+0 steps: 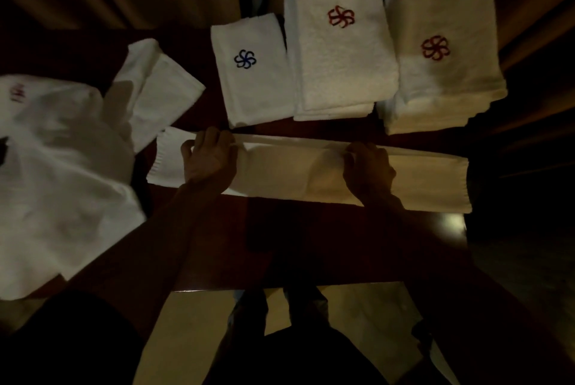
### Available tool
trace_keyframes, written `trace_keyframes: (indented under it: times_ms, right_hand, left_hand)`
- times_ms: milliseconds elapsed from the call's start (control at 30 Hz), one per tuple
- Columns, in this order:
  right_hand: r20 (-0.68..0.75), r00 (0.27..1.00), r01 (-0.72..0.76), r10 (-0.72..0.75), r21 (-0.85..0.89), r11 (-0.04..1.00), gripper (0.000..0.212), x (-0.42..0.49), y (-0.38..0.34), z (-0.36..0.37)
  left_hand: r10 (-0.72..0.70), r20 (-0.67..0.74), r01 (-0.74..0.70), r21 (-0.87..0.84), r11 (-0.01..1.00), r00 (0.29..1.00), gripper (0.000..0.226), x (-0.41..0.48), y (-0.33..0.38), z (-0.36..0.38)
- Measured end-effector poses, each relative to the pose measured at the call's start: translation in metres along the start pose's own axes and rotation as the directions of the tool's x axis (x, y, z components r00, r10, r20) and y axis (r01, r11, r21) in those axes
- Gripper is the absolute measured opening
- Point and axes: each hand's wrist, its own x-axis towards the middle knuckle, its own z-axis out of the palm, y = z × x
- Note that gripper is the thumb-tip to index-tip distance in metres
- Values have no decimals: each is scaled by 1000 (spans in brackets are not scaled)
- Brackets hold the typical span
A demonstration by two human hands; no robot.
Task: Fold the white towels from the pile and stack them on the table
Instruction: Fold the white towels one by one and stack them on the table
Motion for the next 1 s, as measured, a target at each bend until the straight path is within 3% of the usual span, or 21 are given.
trace_keyframes:
  times_ms: [267, 433, 633, 767, 900, 1000]
  right_hand:
    - [18, 999, -32, 34, -133, 991, 30, 10, -6, 7]
    - [-81, 997, -24, 14, -122, 992, 42, -1, -3, 13]
    - [-149, 979, 124, -139, -106, 987, 60, -19, -16, 25]
    - [-54, 972, 221, -229, -124, 967, 67, -32, -38, 37]
    - [168, 954, 275, -249, -150, 950, 77, -46, -59, 55]
    - [220, 944, 284, -246, -161, 945, 81, -53, -66, 65]
  left_hand:
    - [-68, 66, 65, 40, 997, 996, 35, 8, 1, 9]
    - [-76, 43, 76, 21, 997, 996, 51, 1, 0, 3]
    - [-124, 90, 123, 23, 992, 988, 78, -12, -23, -1]
    - [-146, 124, 142, 39, 989, 981, 79, -25, -45, -5]
    - [-228, 191, 219, 66, 973, 955, 72, -45, -75, -3]
    - [-258, 170, 245, 90, 965, 951, 73, -60, -96, -3]
